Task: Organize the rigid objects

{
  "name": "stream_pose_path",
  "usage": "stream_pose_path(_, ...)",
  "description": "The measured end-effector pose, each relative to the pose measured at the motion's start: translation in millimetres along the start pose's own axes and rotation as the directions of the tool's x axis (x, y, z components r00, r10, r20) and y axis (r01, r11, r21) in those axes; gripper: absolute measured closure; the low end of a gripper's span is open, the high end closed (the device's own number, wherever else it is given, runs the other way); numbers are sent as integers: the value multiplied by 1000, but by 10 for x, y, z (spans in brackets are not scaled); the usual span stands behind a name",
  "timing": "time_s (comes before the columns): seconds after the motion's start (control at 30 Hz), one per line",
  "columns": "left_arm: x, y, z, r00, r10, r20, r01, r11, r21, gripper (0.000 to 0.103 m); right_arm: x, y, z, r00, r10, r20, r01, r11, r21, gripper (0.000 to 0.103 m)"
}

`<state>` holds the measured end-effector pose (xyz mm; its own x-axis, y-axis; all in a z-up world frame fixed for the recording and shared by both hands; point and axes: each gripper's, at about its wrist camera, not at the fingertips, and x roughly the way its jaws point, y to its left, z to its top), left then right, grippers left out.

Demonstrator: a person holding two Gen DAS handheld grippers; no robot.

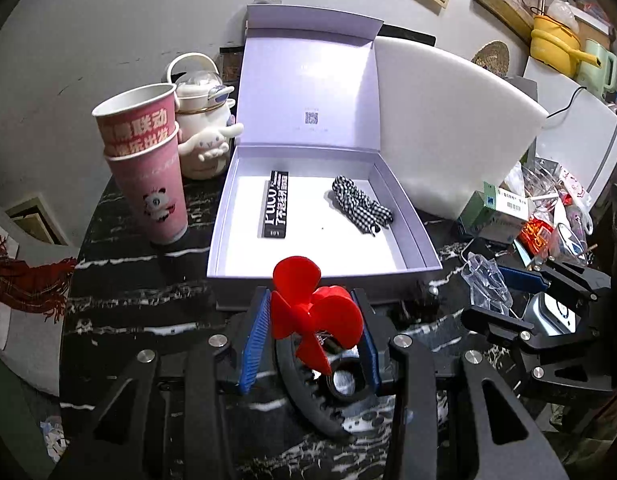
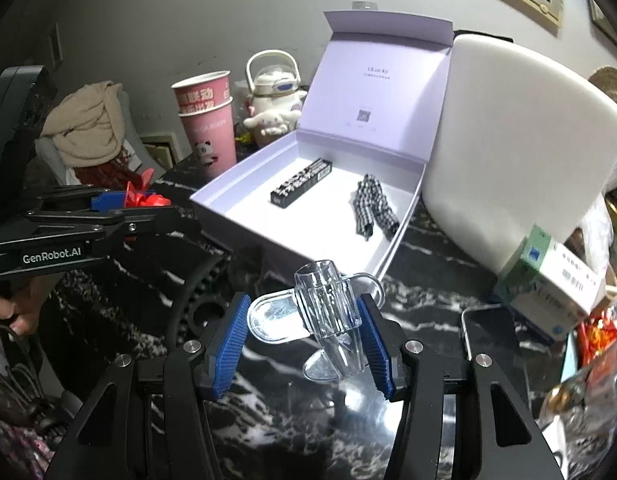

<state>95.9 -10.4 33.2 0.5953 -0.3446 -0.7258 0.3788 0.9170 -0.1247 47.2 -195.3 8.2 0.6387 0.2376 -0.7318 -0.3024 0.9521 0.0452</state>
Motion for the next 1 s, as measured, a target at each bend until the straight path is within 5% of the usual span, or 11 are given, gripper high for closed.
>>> stream_pose_path(1.0,471,108,921,999,-8,34,6,999,53,63,287,-201,867,996,15,84,-8,997,-82,49)
